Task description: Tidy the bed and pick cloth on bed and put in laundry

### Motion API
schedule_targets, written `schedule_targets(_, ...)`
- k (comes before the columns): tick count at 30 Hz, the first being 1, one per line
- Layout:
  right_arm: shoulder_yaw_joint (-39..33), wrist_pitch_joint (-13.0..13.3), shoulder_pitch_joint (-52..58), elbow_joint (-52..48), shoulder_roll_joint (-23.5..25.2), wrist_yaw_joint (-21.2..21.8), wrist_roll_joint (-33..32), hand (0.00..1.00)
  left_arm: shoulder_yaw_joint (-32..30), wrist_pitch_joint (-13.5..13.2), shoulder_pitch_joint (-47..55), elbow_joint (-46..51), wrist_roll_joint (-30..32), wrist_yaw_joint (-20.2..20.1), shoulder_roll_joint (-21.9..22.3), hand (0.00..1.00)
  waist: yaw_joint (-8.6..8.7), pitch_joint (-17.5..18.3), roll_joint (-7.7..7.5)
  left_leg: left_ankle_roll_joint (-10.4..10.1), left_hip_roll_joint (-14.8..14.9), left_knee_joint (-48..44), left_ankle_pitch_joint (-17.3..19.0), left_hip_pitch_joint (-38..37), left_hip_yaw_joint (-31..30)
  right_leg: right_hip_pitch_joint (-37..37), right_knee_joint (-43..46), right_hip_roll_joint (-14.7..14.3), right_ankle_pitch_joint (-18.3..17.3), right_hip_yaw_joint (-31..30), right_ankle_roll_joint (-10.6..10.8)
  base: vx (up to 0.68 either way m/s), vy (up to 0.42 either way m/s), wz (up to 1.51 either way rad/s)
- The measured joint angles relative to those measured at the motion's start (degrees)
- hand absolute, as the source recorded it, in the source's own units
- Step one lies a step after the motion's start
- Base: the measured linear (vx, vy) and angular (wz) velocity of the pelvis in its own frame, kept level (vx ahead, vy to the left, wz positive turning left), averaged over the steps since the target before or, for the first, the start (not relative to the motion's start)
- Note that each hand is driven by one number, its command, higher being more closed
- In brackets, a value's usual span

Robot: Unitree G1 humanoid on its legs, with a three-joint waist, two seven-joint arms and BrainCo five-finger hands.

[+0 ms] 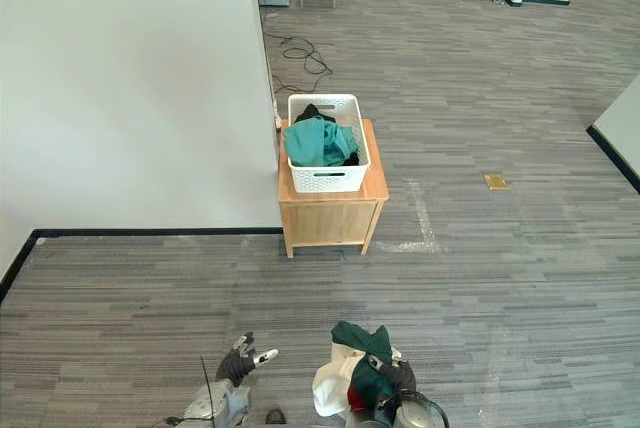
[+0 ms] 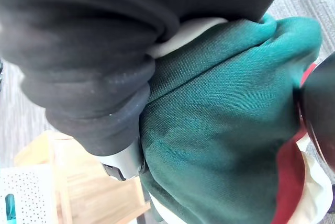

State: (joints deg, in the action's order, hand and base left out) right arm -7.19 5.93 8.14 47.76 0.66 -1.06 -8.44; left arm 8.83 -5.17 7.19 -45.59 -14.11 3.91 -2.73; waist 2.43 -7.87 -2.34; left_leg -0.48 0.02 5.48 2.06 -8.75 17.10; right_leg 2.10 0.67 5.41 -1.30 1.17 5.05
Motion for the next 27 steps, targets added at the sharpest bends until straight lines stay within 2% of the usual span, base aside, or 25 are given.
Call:
schedule_targets(6,0.0,-0.1,1.3,0.3,-0.5,0.1,0.4,1.0,0.7,0.0,-3.1,0.0,1.4,-1.3,0.5,0.0,0.14,0.2,0.17,-1.2,0.8,0.0,0.8,-0.5,3.7,-0.7,-1.2,-1.2,1.1,-3.4,-0.4,0.0,-0.032,-0.32)
schedule_targets(11,0.2,-0.1,1.2,0.3,-0.7,0.1,1.4,1.0,2.2,0.0,-6.1,-0.2,3.7,-1.3,0.5,0.0,1.52,0.3,0.63,-1.7,1.3,-0.1,1.1,-1.1,4.9,-0.5,-1.5,-1.9,1.3,-4.7,-0.5,-0.02,-0.045,-0.2)
schedule_targets(13,0.3,-0.1,1.1,0.3,-1.1,0.1,1.4,1.0,2.3,-0.1,-6.7,-0.9,4.5,-1.3,0.6,0.0,1.21,0.3,0.71,-2.2,1.8,-0.1,1.5,-1.6,6.8,-1.5,-0.6,-2.6,1.3,-6.6,-0.6,-0.04,-0.044,-0.47)
schedule_targets(15,0.5,-0.1,0.8,0.1,-1.1,0.1,2.1,1.0,2.2,0.1,-6.4,-2.6,5.1,-1.2,0.5,0.0,1.19,0.2,0.71,-3.6,2.6,-2.3,2.9,-1.8,10.2,-3.3,2.0,-3.8,1.0,-9.9,-0.8,-0.07,-0.084,-0.81)
schedule_targets(17,0.6,-0.1,0.7,-0.2,-1.4,0.1,2.3,1.0,2.2,0.3,-6.3,-3.0,5.1,-1.2,0.6,0.0,1.32,-0.1,1.12,-3.3,3.3,-4.0,4.0,-2.1,12.6,-4.9,5.4,-4.8,-0.4,-11.3,-1.1,-0.06,-0.09,-0.73)
schedule_targets(18,0.5,0.0,0.3,-1.1,-1.3,0.1,2.3,1.0,2.4,0.3,-6.4,-3.1,5.1,-1.2,0.6,0.0,1.87,-0.7,1.1,-3.3,3.6,-5.0,4.8,-2.9,13.9,-7.4,11.0,-4.3,-4.0,-8.9,-1.5,-0.07,-0.095,-0.55)
schedule_targets(19,0.5,0.0,0.4,-1.5,-1.3,0.1,2.3,1.0,2.5,0.4,-6.6,-3.1,5.1,-1.2,0.6,0.0,1.86,-1.2,0.91,-3.0,3.6,-5.5,5.2,-3.5,14.5,-8.3,13.6,-2.9,-5.4,-5.6,-1.5,-0.07,-0.084,-0.45)
schedule_targets(20,0.5,0.1,0.6,-1.5,-1.2,0.2,2.3,1.0,2.8,0.4,-6.8,-3.1,5.2,-1.2,0.5,0.0,1.83,-1.9,0.76,-3.6,3.6,-6.6,6.0,-4.6,15.3,-9.0,16.8,-0.6,-6.5,-0.6,-1.4,-0.07,-0.048,-0.35)
schedule_targets(21,0.7,0.1,0.6,-1.7,-1.3,0.2,2.3,1.0,2.9,0.5,-6.7,-3.3,5.2,-1.2,0.5,0.0,1.79,-2.1,0.68,-4.2,4.3,-8.0,7.2,-4.6,15.5,-9.3,19.2,1.3,-7.2,4.2,-2.1,-0.02,-0.117,-0.16)
schedule_targets(22,1.2,0.2,0.5,-2.1,-1.4,0.2,2.4,1.0,2.9,0.4,-7.0,-3.3,5.2,-1.2,0.3,0.0,2.38,-1.8,0.81,-4.6,5.1,-8.4,7.4,-4.7,15.1,-9.2,19.5,1.5,-8.0,6.2,-2.3,0.0,-0.112,0.05)
schedule_targets(24,1.5,0.2,-0.3,-2.0,-2.4,0.2,3.0,1.0,2.9,0.3,-7.6,-3.2,5.1,-1.2,1.0,0.0,2.94,-2.5,2.06,-4.9,6.3,-8.4,6.8,-4.1,14.8,-9.5,19.5,0.9,-7.4,6.9,-2.4,0.09,-0.15,0.08)
schedule_targets(25,1.3,0.2,-1.2,-2.0,-3.2,0.2,3.6,1.0,2.7,0.4,-7.7,-3.2,5.1,-1.1,1.5,0.0,2.82,-3.5,3.61,-4.9,7.8,-8.8,6.6,-4.0,15.3,-11.4,23.0,0.5,-7.9,6.7,-1.6,0.09,-0.174,-0.11)
schedule_targets(26,1.1,0.2,-1.9,-2.2,-3.6,0.2,3.6,1.0,2.4,0.4,-7.7,-3.2,5.0,-1.0,1.9,0.0,2.52,-3.8,3.87,-5.0,8.3,-9.3,6.6,-3.9,15.4,-13.1,26.0,0.9,-8.9,6.7,-1.9,0.08,-0.16,-0.12)
schedule_targets(27,0.8,0.2,-2.8,-2.5,-4.3,0.3,3.6,1.0,1.7,0.4,-8.3,-3.3,4.9,-0.6,2.0,0.0,2.44,-5.1,4.79,-6.2,10.3,-11.6,7.4,-3.7,15.0,-16.0,31.4,3.2,-11.2,5.8,-1.7,0.1,-0.2,0.16)
